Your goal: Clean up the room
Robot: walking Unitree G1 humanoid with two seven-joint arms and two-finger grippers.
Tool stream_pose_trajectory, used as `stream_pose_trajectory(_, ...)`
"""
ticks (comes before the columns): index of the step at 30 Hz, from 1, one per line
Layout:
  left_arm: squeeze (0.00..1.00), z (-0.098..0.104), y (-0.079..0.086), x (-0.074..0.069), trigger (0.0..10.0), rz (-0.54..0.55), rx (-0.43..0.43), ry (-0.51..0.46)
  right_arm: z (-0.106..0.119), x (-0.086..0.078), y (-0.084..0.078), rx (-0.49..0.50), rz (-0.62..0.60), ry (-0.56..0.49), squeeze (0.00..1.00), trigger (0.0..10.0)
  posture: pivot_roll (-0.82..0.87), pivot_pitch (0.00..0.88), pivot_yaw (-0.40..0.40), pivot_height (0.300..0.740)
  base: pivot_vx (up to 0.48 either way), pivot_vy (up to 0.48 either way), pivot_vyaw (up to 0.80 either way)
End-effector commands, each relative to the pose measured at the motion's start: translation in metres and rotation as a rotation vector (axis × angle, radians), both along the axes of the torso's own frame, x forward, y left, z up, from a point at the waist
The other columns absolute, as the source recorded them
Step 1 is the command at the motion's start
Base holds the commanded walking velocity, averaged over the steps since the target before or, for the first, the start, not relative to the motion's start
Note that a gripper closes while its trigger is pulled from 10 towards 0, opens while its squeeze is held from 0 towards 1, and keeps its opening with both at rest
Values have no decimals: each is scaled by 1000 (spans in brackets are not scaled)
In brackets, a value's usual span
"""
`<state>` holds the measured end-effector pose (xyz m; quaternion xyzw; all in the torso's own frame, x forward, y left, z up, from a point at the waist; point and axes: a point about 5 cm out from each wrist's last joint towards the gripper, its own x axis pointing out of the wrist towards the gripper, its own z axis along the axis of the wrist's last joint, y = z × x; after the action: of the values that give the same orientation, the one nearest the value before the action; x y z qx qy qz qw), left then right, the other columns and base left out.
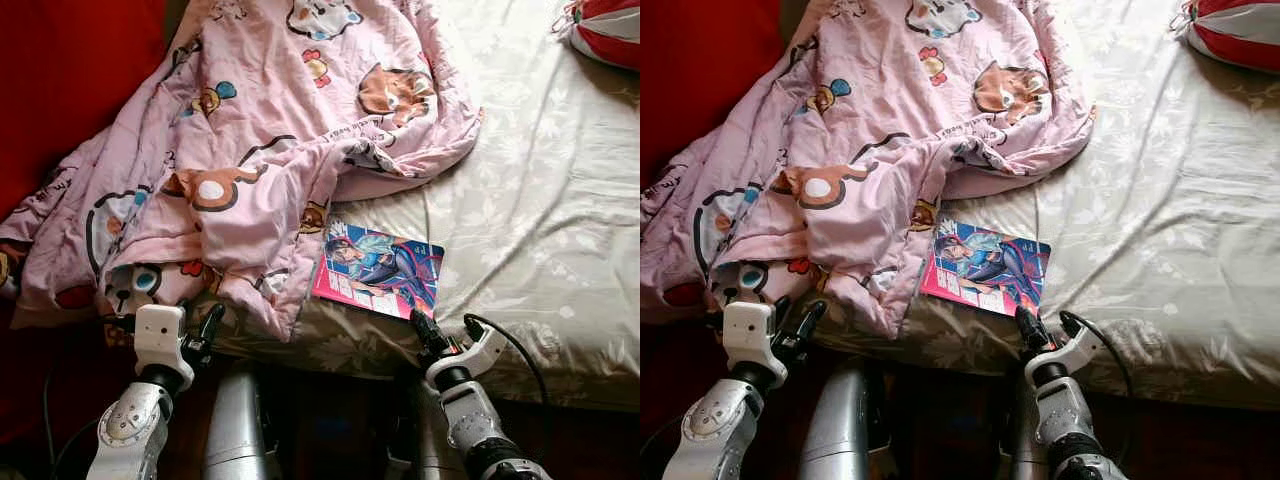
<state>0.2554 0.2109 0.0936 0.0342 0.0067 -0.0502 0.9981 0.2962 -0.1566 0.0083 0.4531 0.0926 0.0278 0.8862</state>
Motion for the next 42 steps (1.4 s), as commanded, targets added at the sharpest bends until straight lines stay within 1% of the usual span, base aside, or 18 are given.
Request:
stream_pose_trajectory(1,0,-9,6,-6,10000,23,12,35,-13,-12,-1,-12,-17,70,0,0,192,299,23,586,0,0,0)
stream_pose_trajectory(29,0,-9,6,-6,10000,23,12,35,-13,-12,-1,-12,-17,70,0,0,192,299,23,586,0,0,0)
stream_pose_trajectory(30,0,-9,6,-6,10000,25,12,34,-12,-12,-3,-19,-29,52,0,0,189,295,21,586,0,0,0)
stream_pose_trajectory(31,0,-11,5,-4,10000,28,7,33,-11,-24,-7,-59,-83,6,0,0,146,258,-5,586,0,0,0)
stream_pose_trajectory(32,0,-12,4,-3,10000,30,2,33,-7,-34,-10,-85,-127,-29,0,0,146,258,-5,586,0,0,0)
stream_pose_trajectory(33,0,-13,4,-2,10000,32,-1,32,-4,-42,-11,-99,-157,-51,0,0,146,258,-5,586,0,0,0)
stream_pose_trajectory(34,0,-14,3,-2,10000,33,-4,31,-1,-46,-11,-106,-165,-64,0,0,147,257,-5,586,0,0,0)
stream_pose_trajectory(39,0,-14,3,-1,10000,34,-5,31,-4,-47,-10,-108,-160,-56,0,0,144,258,-6,586,0,0,0)
stream_pose_trajectory(41,0,-14,3,-1,10000,33,-6,30,-5,-49,-11,-116,-162,-50,0,0,143,257,-7,586,0,0,0)
stream_pose_trajectory(42,0,-14,3,-1,10000,32,-7,29,-1,-51,-12,-135,-177,-44,0,0,141,256,-5,586,0,0,0)
